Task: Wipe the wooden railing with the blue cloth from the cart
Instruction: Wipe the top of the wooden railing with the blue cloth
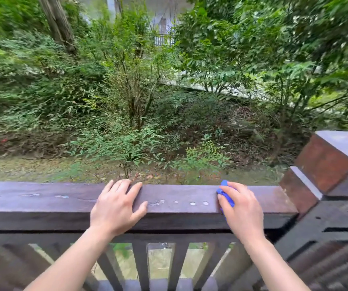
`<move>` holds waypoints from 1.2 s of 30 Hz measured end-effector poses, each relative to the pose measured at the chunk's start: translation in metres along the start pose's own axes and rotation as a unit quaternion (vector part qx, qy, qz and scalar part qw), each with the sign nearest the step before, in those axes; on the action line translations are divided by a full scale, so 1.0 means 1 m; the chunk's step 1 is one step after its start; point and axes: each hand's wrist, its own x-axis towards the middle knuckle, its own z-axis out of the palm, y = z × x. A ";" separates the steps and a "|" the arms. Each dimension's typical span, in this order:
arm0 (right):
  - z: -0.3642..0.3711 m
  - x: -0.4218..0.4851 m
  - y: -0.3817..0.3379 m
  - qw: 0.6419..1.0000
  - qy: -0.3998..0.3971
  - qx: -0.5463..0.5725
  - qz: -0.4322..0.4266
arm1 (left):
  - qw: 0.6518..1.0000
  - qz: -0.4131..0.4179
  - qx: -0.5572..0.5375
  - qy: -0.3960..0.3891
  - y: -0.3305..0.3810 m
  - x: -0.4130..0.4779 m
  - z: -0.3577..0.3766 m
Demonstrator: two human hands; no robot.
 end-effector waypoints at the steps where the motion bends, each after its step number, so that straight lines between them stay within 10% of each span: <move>1: 0.003 -0.006 -0.006 0.999 -0.010 0.011 -0.036 | 1.000 0.000 0.000 0.004 0.000 0.000 0.001; 5: -0.006 -0.002 0.015 0.992 -0.043 0.000 -0.115 | 1.000 -0.002 -0.001 0.017 -0.001 0.001 0.004; 10: -0.014 0.024 0.028 0.991 0.017 0.121 0.055 | 1.000 -0.005 0.000 0.017 0.001 0.000 0.002; 15: 0.014 -0.009 -0.013 0.977 -0.066 0.091 -0.183 | 1.000 -0.010 0.004 0.019 0.002 0.000 0.001; 20: 0.011 0.029 -0.003 0.997 -0.043 0.029 -0.063 | 1.000 -0.010 0.005 0.020 0.003 0.000 0.001; 25: 0.027 -0.008 -0.029 0.971 -0.084 0.072 -0.211 | 0.999 -0.008 0.009 0.033 0.001 0.001 0.005; 30: 0.022 0.024 -0.022 0.994 -0.052 0.045 -0.088 | 0.999 -0.007 0.013 0.040 0.004 0.000 0.005; 36: 0.038 0.002 -0.049 0.963 -0.104 0.082 -0.235 | 0.999 -0.009 0.016 0.035 0.007 0.001 0.002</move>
